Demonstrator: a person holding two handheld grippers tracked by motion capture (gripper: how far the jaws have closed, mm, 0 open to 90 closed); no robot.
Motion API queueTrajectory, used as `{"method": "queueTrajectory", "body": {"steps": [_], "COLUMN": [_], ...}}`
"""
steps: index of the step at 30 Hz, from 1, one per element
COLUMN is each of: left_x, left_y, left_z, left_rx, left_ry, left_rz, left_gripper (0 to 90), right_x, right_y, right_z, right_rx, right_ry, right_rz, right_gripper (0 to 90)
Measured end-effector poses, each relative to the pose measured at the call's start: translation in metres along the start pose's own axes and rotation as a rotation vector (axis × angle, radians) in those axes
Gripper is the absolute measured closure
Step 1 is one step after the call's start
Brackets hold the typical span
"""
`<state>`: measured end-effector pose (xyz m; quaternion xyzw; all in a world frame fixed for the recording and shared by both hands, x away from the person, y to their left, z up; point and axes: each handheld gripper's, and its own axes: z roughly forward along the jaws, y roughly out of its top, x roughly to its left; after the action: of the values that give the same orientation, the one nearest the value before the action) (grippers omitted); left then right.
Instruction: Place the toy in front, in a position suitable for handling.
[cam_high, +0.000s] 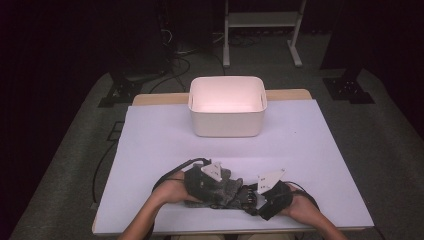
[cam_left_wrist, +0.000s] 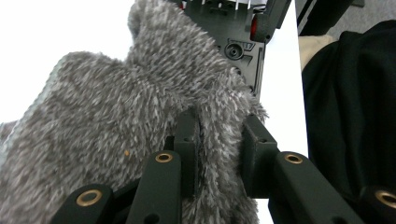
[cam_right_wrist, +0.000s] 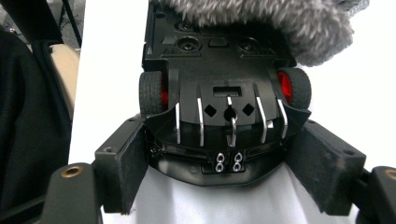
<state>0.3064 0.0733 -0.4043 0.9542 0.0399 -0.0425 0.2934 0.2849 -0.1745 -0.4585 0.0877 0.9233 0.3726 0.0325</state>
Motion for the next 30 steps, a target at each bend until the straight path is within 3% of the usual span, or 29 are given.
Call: {"method": "queueTrajectory", "body": {"steps": [6,12,18,26,30], "left_x": [0.000,0.000,-0.002,-0.003,-0.001], "left_y": [0.009,0.004,0.004,0.004,0.002], "left_z": [0.006,0.006,0.007,0.008,0.005], "left_rx": [-0.002,-0.034,-0.045,-0.058,-0.052], "left_ry": [-0.016,-0.037,-0.036,-0.037,-0.033], "left_rz": [0.007,-0.002,-0.002,-0.005,0.019], "left_gripper": [71.8,72.0,72.4,72.5,72.4], "right_x": [0.000,0.001,0.000,-0.003,-0.003], "right_y": [0.000,0.002,0.009,0.024,0.022], "right_z": [-0.001,-0.005,-0.007,0.008,0.014], "right_rx": [0.002,0.010,-0.009,0.018,0.026], "right_ry": [0.006,0.013,0.040,0.069,0.082], "right_rz": [0.027,0.047,0.110,0.088,0.091], "right_gripper": [22.6,21.2,16.7,17.8,20.2]}}
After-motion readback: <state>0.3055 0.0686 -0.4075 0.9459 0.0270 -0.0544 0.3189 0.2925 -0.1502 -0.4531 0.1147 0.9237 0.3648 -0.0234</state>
